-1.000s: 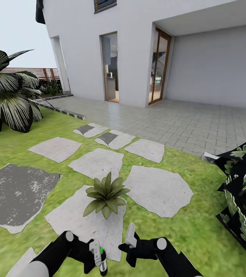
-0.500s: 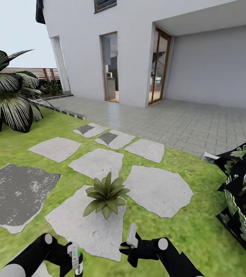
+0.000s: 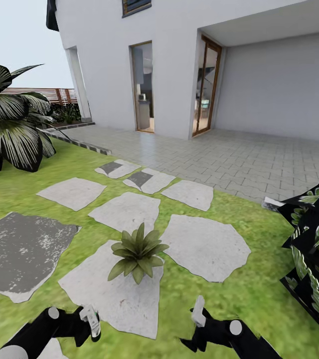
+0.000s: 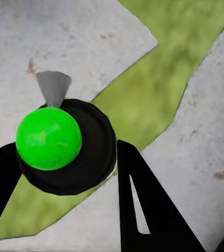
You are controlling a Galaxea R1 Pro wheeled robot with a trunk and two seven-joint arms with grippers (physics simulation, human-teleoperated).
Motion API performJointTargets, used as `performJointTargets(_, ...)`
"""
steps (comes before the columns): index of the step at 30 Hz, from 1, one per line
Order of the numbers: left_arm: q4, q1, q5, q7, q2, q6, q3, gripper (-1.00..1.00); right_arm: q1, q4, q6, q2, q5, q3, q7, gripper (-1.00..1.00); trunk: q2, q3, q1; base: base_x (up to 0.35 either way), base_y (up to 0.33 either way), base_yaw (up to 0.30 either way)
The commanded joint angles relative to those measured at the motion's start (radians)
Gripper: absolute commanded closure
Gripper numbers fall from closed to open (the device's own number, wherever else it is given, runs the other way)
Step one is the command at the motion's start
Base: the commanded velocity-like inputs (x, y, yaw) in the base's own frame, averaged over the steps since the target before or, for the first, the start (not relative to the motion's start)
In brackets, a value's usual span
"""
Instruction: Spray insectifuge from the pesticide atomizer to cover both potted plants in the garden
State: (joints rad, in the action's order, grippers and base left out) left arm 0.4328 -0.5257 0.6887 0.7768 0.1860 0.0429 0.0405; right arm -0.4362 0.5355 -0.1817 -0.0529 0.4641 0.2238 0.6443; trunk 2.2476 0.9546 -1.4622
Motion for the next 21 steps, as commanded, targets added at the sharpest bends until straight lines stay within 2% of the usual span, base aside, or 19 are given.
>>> performJointTargets(1, -0.016, 0.0, 0.007, -0.01, -0.003, 0.005, 0.023, 1.0, 0.0, -0.048, -0.012, -0.007, 0.009, -0.011, -0.054, -1.0, 0.0, 0.001, 0.0, 0.0, 0.0, 0.0)
performJointTargets(3, -0.042, 0.0, 0.006, -0.042, -0.014, 0.003, 0.045, 1.0, 0.0, -0.144, -0.047, -0.013, 0.008, -0.044, -0.155, -1.0, 0.0, 0.001, 0.0, 0.0, 0.0, 0.0)
performJointTargets(6, -0.07, 0.0, 0.005, -0.12, -0.045, -0.036, 0.056, 1.0, 0.001, -0.278, -0.154, -0.016, 0.008, -0.092, -0.323, -1.0, 0.0, 0.001, 0.0, 0.0, 0.0, 0.0)
performJointTargets(7, -0.072, 0.0, 0.004, -0.131, -0.051, -0.047, 0.057, 1.0, 0.002, -0.295, -0.165, -0.016, 0.008, -0.096, -0.35, -1.0, 0.0, 0.001, 0.0, 0.0, 0.0, 0.0)
performJointTargets(11, -0.073, -0.002, -0.001, -0.206, -0.094, -0.16, 0.061, 1.0, 0.003, -0.399, -0.207, -0.009, 0.003, -0.11, -0.586, -1.0, 0.0, 0.001, 0.0, 0.0, 0.0, 0.0)
performJointTargets(13, -0.068, -0.003, -0.024, -0.222, -0.113, -0.221, 0.06, 1.0, 0.004, -0.419, -0.212, -0.002, -0.016, -0.112, -0.698, -1.0, 0.0, 0.001, 0.0, 0.0, 0.0, 0.0)
performJointTargets(14, -0.065, -0.007, -0.068, -0.229, -0.129, -0.275, 0.058, 1.0, 0.006, -0.429, -0.214, 0.007, -0.078, -0.113, -0.759, -1.0, 0.0, 0.001, 0.0, 0.0, 0.0, 0.0)
performJointTargets(16, -0.064, -0.012, -0.116, -0.231, -0.134, -0.318, 0.056, 1.0, 0.007, -0.433, -0.215, 0.012, -0.165, -0.113, -0.783, -1.0, 0.0, 0.001, 0.0, 0.0, 0.0, 0.0)
performJointTargets(17, -0.064, -0.012, -0.128, -0.231, -0.133, -0.328, 0.056, 1.0, 0.007, -0.434, -0.216, 0.013, -0.186, -0.113, -0.787, -1.0, 0.0, 0.001, 0.0, 0.0, 0.0, 0.0)
performJointTargets(18, -0.063, -0.014, -0.159, -0.233, -0.132, -0.357, 0.055, 1.0, 0.007, -0.434, -0.216, 0.014, -0.24, -0.112, -0.794, -1.0, 0.0, 0.001, 0.0, 0.0, 0.0, 0.0)
performJointTargets(20, -0.062, -0.017, -0.182, -0.233, -0.13, -0.39, 0.055, 1.0, 0.008, -0.433, -0.217, 0.015, -0.272, -0.111, -0.797, -1.0, 0.0, 0.001, 0.0, 0.0, 0.0, 0.0)
performJointTargets(21, -0.053, -0.026, -0.196, -0.233, -0.132, -0.428, 0.054, 1.0, 0.007, -0.431, -0.217, 0.016, -0.289, -0.111, -0.8, -1.0, 0.0, 0.001, 0.0, 0.0, 0.0, 0.0)
